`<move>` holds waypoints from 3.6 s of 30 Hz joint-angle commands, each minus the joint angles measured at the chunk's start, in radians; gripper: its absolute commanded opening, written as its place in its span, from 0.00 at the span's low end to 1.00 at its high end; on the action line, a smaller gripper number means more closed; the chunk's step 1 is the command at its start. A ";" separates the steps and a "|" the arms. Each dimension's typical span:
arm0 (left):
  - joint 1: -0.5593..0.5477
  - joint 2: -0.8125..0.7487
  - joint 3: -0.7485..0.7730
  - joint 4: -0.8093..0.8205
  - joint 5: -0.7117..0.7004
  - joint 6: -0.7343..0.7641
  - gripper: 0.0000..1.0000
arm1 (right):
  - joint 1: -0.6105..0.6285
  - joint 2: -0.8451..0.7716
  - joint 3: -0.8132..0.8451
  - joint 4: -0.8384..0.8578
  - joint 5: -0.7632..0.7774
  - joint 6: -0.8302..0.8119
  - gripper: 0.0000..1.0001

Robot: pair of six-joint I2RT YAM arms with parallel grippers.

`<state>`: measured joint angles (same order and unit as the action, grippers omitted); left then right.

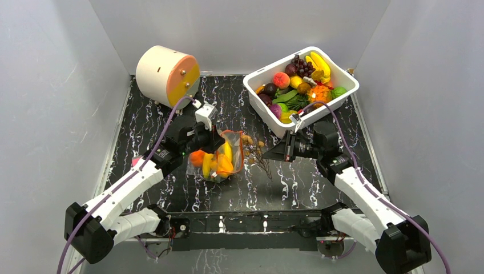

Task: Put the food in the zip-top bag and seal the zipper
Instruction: Place the fake fruit in the zipper food storage bag.

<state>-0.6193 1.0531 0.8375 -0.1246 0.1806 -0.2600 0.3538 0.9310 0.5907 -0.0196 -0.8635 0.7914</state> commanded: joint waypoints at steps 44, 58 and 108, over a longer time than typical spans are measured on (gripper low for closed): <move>-0.003 -0.033 -0.044 0.026 0.259 0.037 0.00 | 0.310 0.337 0.215 -0.053 0.230 0.210 0.00; -0.003 -0.048 -0.050 0.008 0.267 0.068 0.00 | 0.313 0.349 0.201 0.102 0.187 0.328 0.00; -0.003 -0.164 -0.114 0.180 0.414 -0.069 0.00 | 0.432 0.456 0.182 0.237 0.683 0.259 0.00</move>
<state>-0.6193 0.9398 0.7177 0.0143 0.5385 -0.3241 0.7856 1.4071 0.7700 0.1612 -0.2707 1.1168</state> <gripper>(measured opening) 0.009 0.020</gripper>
